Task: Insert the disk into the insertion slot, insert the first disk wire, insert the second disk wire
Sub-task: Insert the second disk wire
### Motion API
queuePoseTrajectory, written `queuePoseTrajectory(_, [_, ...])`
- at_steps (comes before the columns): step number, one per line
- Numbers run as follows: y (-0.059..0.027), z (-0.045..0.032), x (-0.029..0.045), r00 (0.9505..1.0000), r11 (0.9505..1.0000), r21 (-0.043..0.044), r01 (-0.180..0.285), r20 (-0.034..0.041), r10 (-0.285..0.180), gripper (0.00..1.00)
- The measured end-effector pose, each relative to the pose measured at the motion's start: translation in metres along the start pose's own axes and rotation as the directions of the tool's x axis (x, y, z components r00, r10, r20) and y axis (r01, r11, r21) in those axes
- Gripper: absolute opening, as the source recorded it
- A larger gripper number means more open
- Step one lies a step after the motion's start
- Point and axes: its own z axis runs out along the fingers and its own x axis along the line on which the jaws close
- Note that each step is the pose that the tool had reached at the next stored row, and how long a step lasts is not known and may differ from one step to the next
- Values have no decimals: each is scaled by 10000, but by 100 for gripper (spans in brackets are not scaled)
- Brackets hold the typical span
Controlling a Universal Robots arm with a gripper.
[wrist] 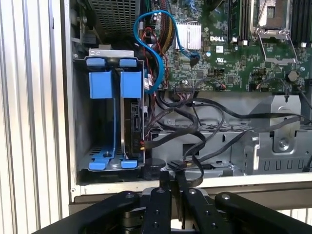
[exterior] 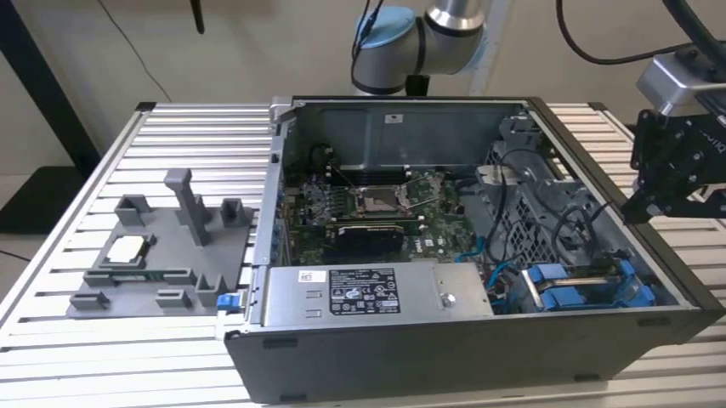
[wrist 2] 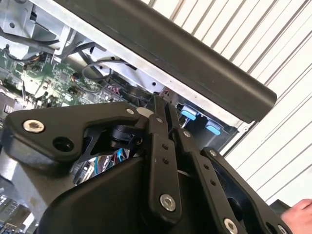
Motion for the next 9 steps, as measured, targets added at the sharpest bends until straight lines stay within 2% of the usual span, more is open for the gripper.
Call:
queuePoseTrajectory(2, [30,-5,0,10000,10000,1,3,-78,-3,16])
queuePoseTrajectory(9, [172,-45,-6,9997,10000,4,7,-252,-7,16])
